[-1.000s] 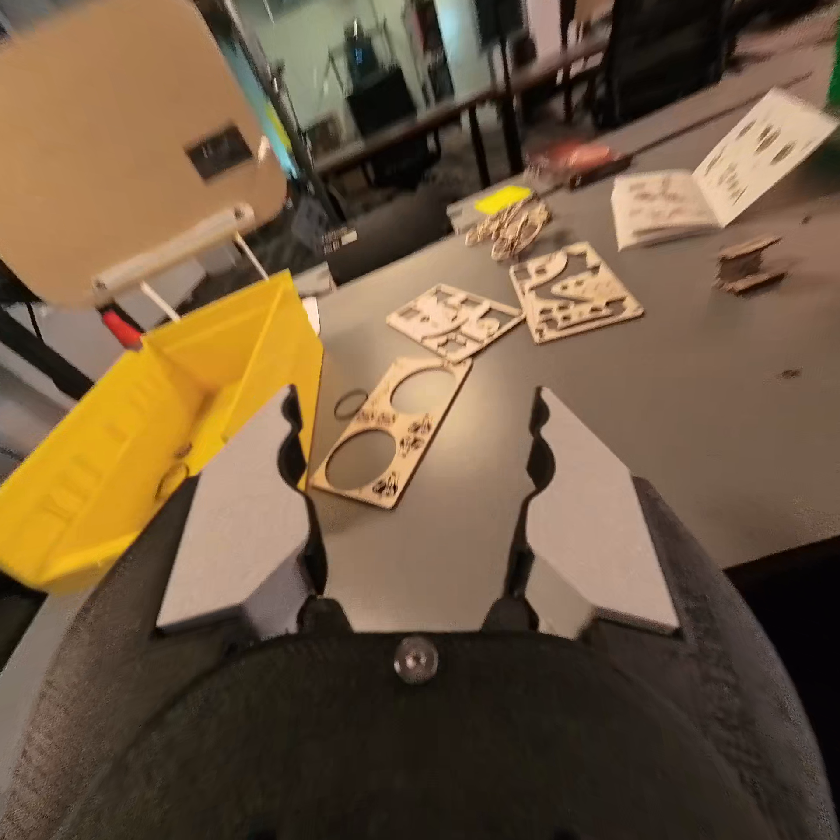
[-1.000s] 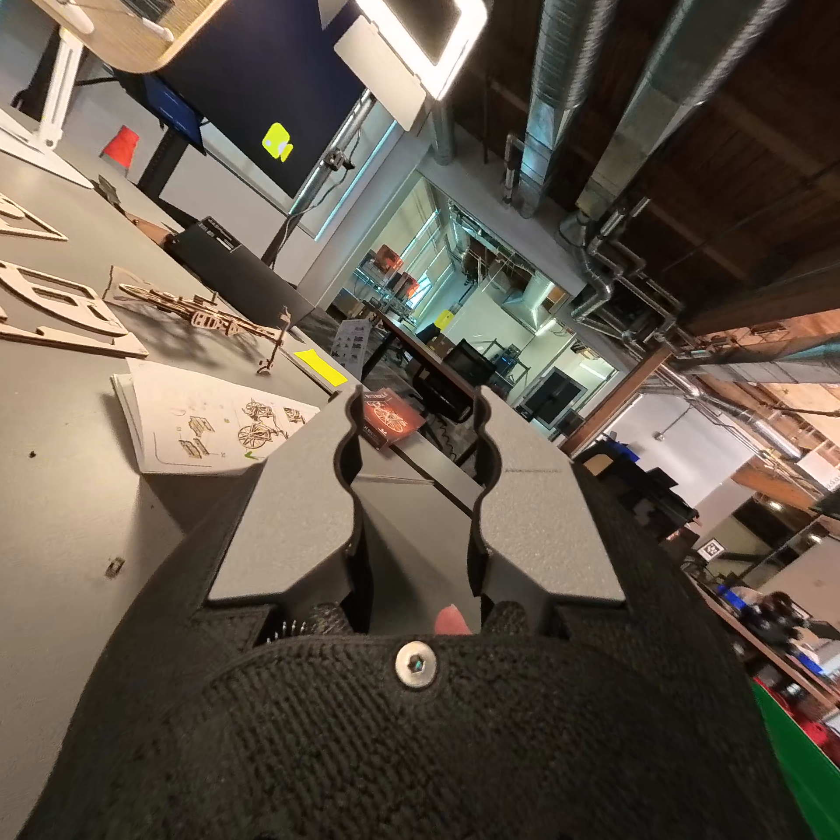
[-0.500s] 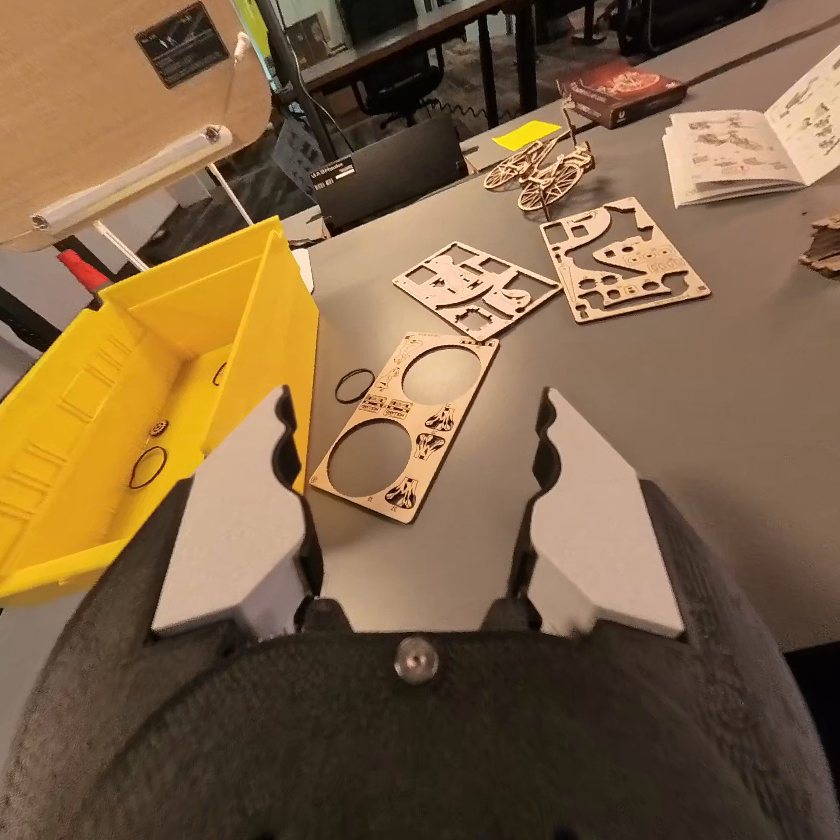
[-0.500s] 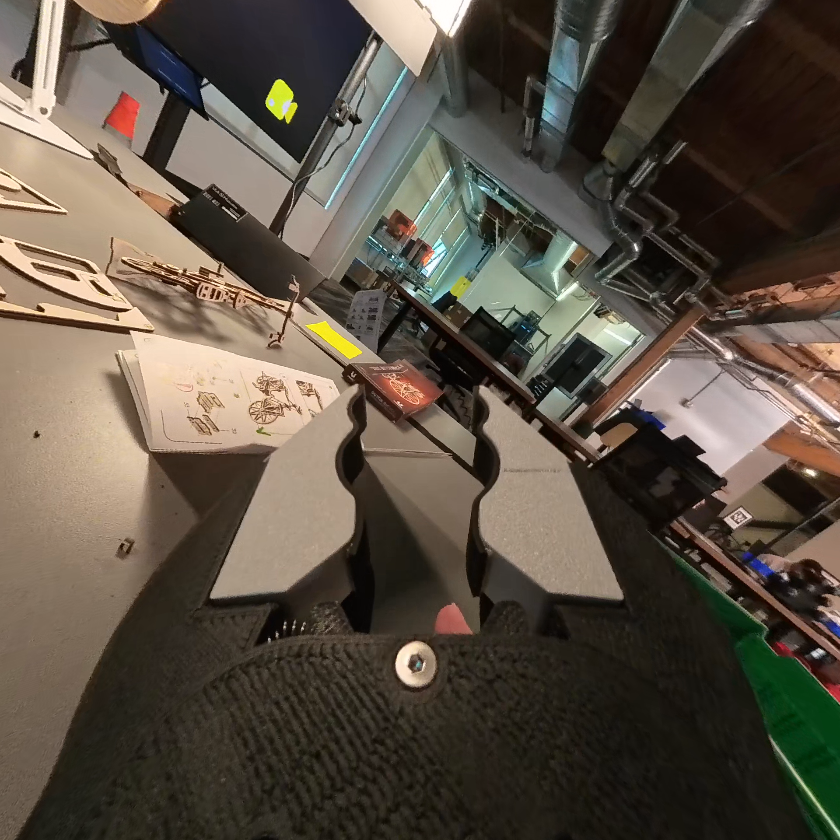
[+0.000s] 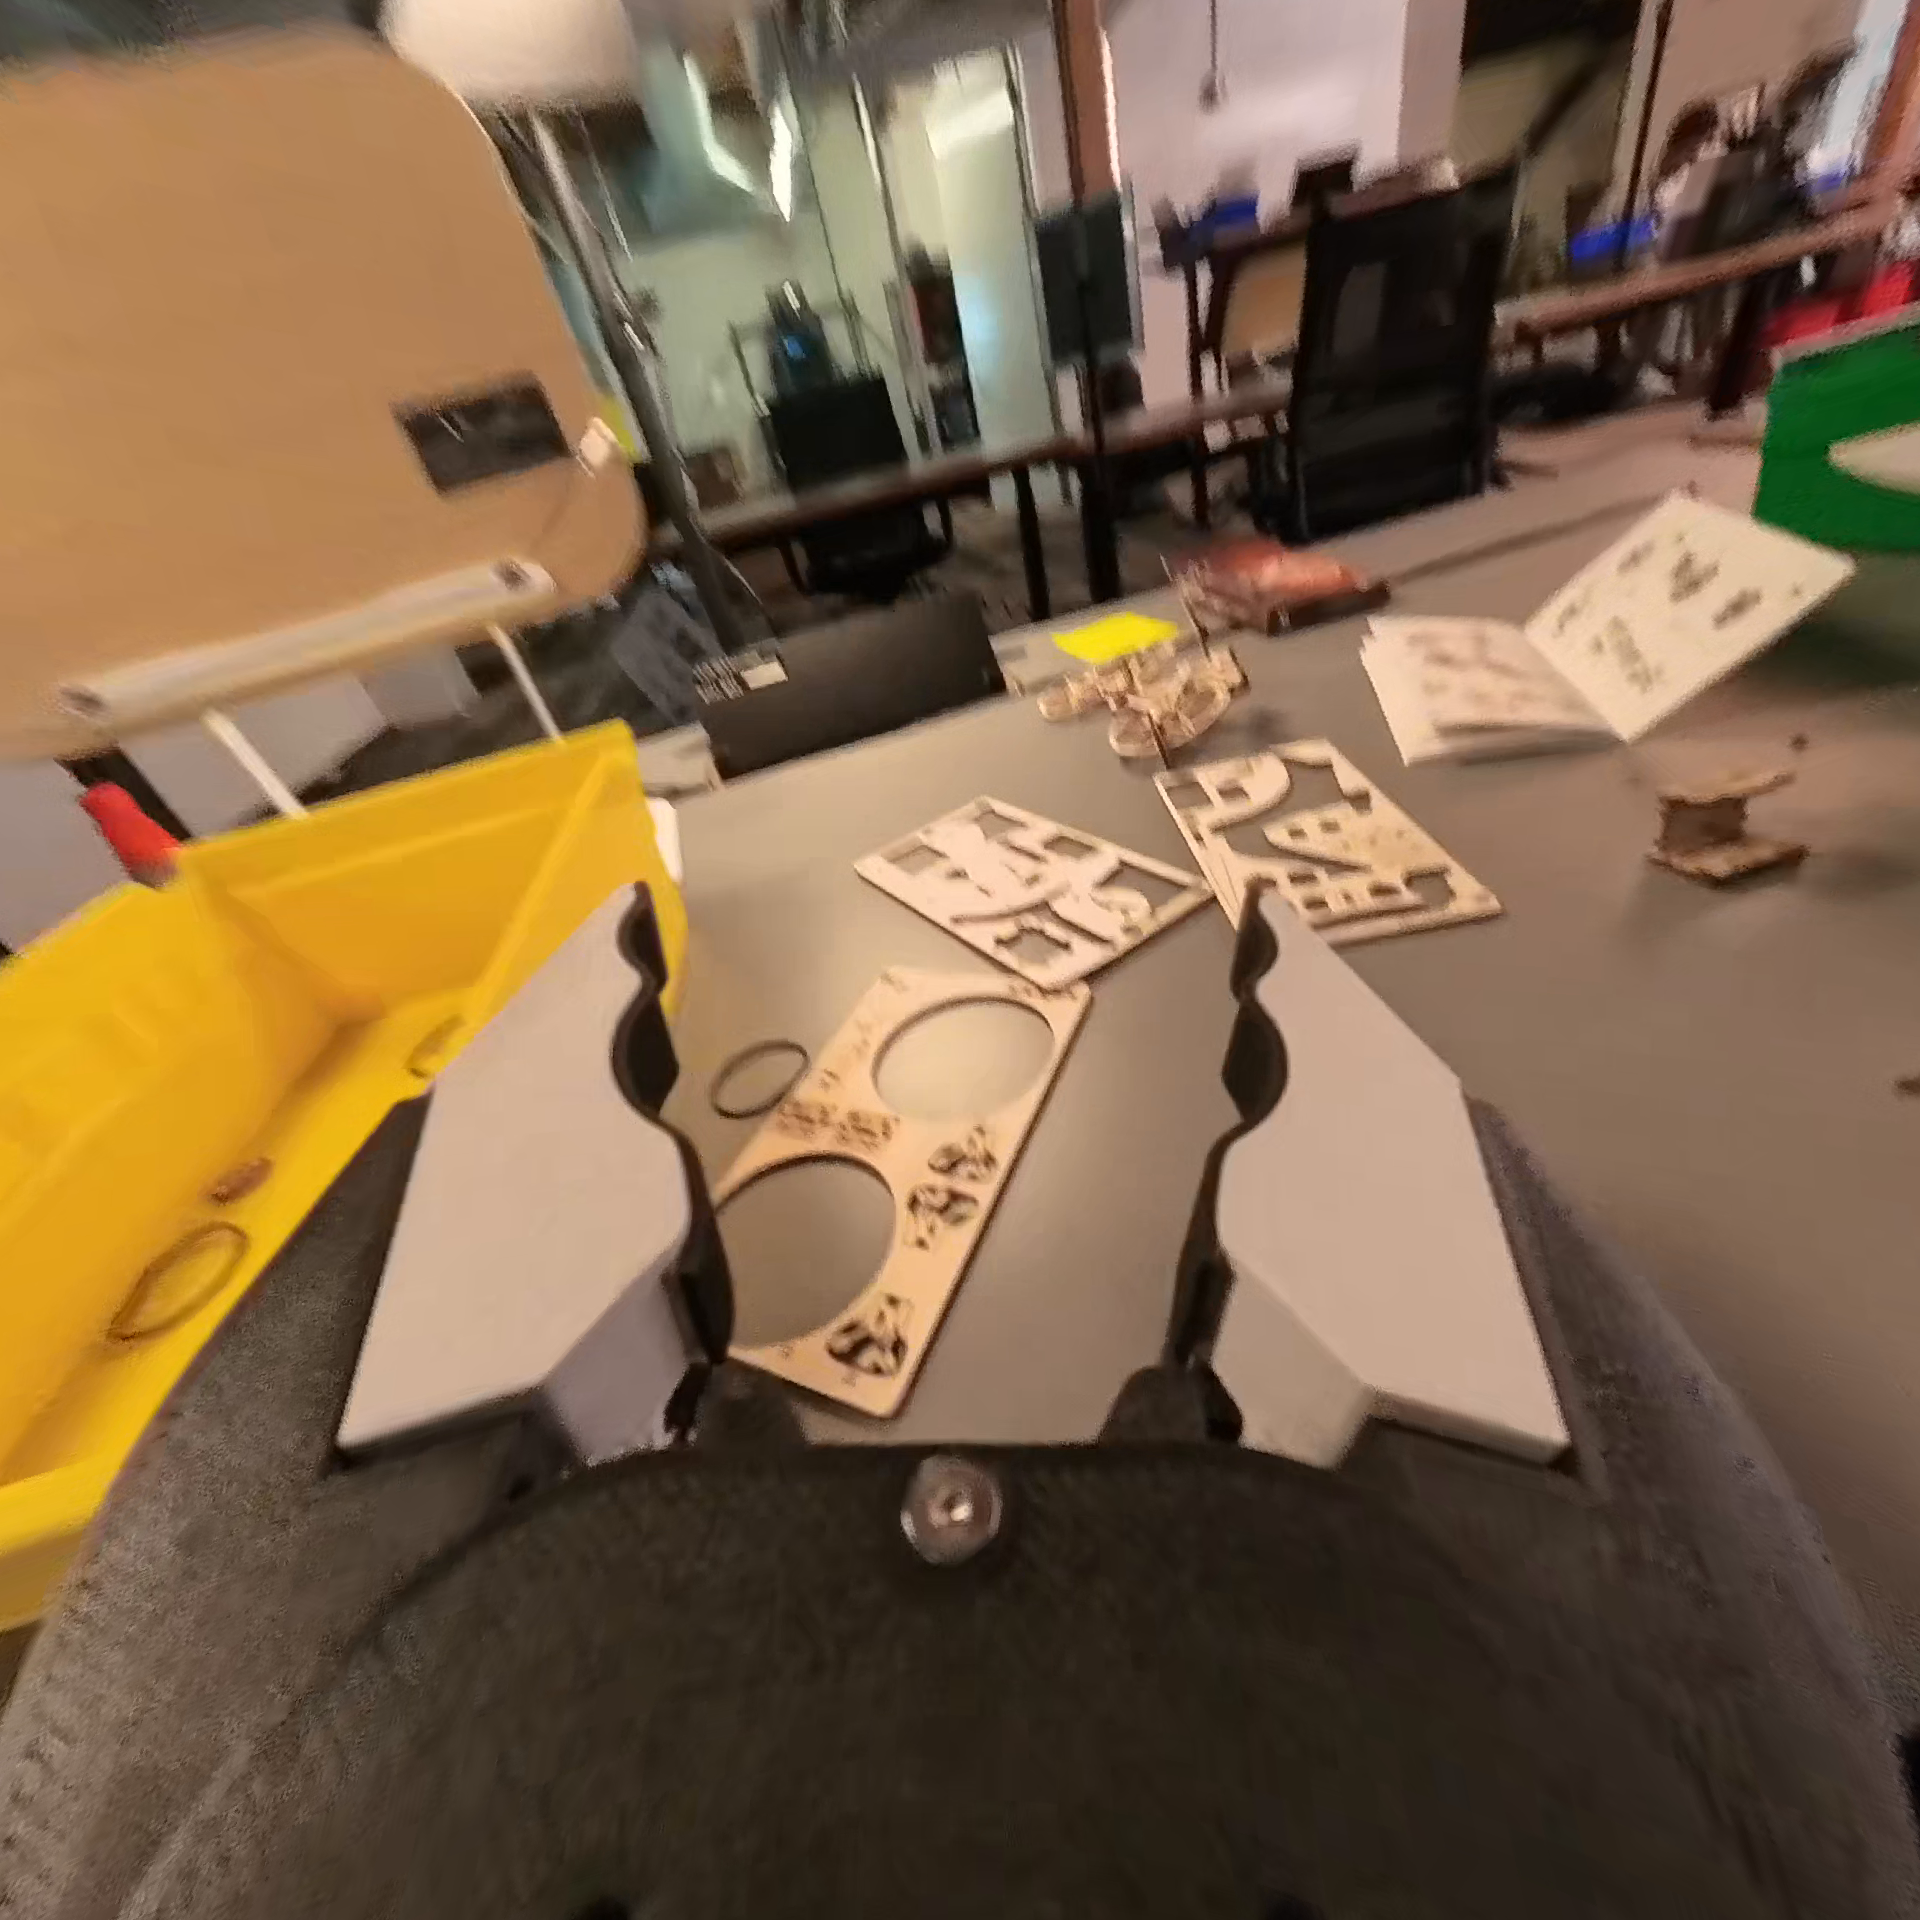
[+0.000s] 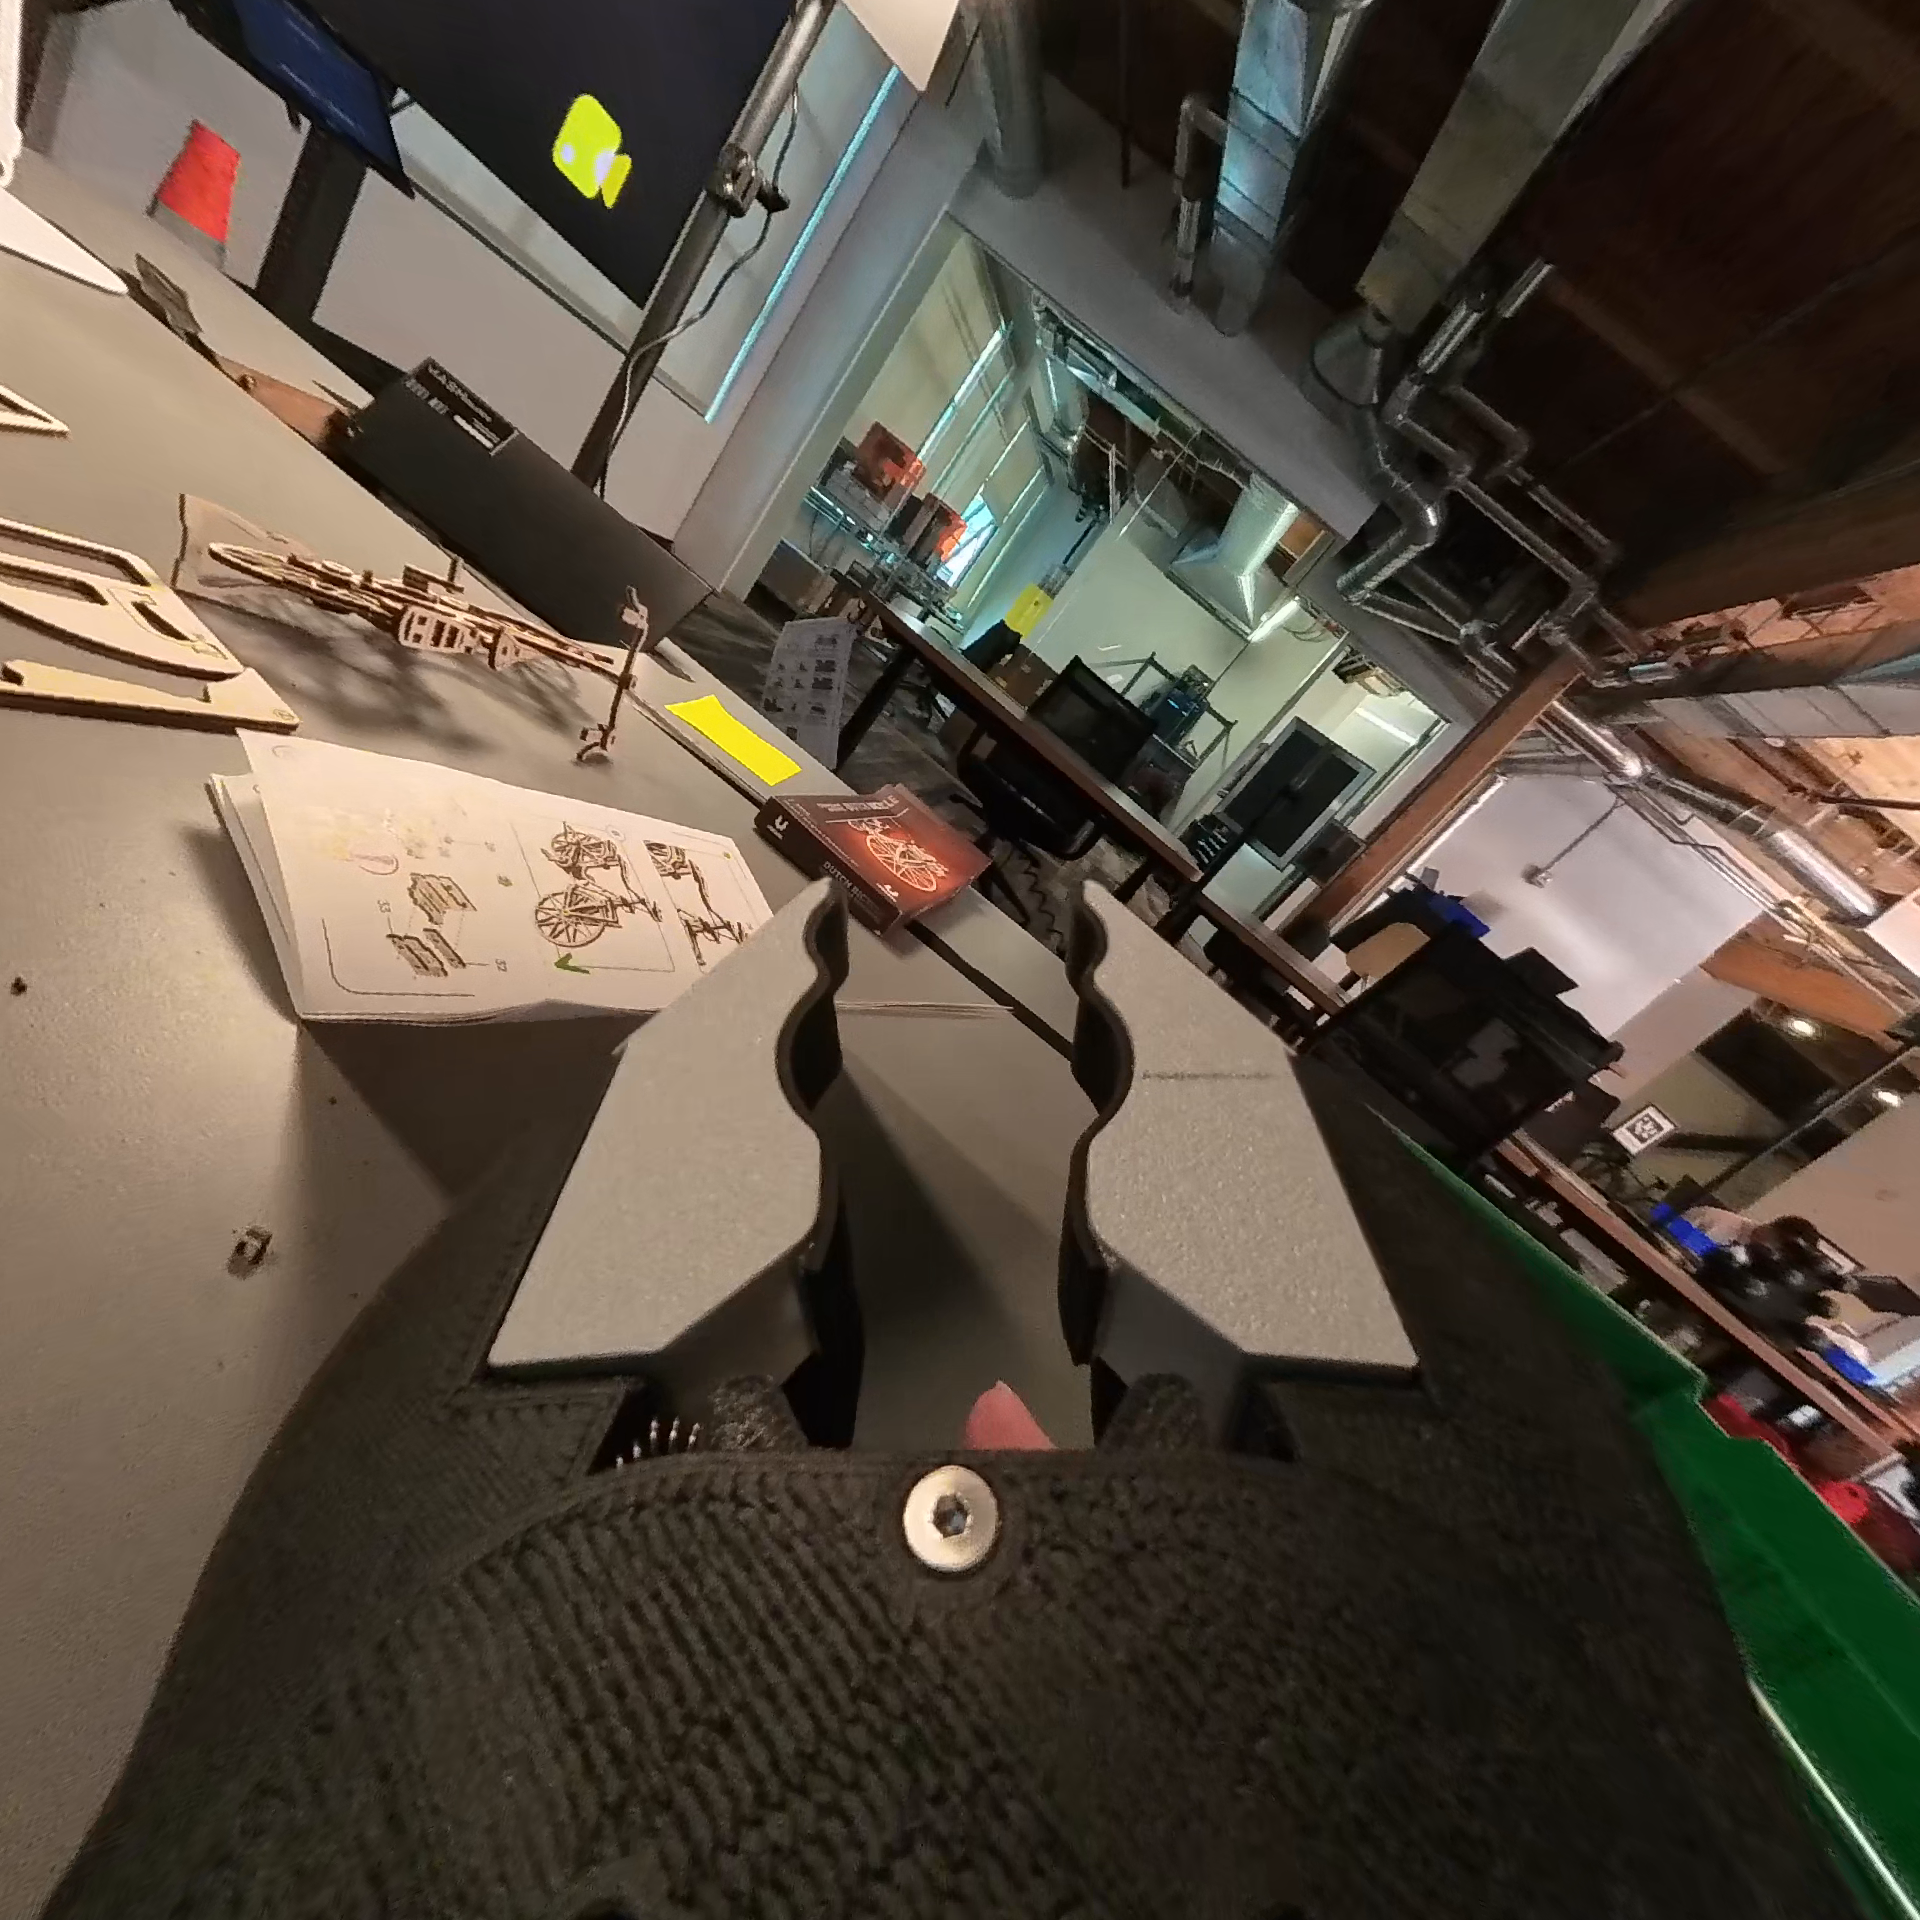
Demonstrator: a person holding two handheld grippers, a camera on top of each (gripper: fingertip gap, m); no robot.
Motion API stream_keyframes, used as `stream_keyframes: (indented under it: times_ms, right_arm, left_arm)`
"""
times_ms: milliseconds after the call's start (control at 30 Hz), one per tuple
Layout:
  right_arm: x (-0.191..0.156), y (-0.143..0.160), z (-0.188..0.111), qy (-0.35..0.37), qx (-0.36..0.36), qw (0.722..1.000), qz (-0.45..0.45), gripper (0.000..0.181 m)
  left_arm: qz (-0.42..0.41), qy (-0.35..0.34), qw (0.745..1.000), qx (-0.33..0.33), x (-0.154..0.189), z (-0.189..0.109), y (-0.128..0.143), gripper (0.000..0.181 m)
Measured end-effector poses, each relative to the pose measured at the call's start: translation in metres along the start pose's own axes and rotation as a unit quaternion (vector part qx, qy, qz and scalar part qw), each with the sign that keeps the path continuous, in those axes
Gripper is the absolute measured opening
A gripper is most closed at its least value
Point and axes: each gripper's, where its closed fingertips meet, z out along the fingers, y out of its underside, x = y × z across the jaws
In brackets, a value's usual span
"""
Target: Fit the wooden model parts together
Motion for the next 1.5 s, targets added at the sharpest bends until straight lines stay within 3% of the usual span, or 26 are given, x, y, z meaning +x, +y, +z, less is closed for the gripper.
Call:
stream_keyframes:
  times_ms: [133, 233, 367, 567, 700, 1500]
  right_arm:
    - [0.005, 0.002, -0.001, 0.007, 0.001, 1.0, 0.019, 0.04]
    - [0.008, 0.004, 0.0, 0.007, 0.004, 0.999, 0.04, 0.039]
    - [0.011, 0.007, 0.003, 0.011, 0.002, 0.999, 0.041, 0.037]
    - [0.002, 0.008, 0.008, -0.005, -0.004, 1.0, 0.029, 0.035]
    - [-0.006, -0.006, 0.005, -0.028, 0.034, 0.998, 0.039, 0.035]
    - [-0.017, -0.001, 0.009, -0.041, 0.007, 0.999, -0.021, 0.033]
  left_arm:
    - [-0.004, -0.058, 0.994, 0.092, -0.025, -0.02, -0.027, 0.093]
    - [-0.068, -0.083, 0.989, 0.099, -0.049, -0.028, -0.025, 0.064]
    - [-0.146, -0.11, 0.971, 0.153, -0.081, -0.04, -0.026, 0.053]
    - [-0.141, -0.106, 0.96, 0.217, -0.083, -0.029, -0.029, 0.051]
    - [-0.136, -0.099, 0.956, 0.242, -0.074, -0.017, -0.026, 0.051]
    - [-0.163, -0.108, 0.947, 0.253, -0.087, -0.02, -0.021, 0.047]
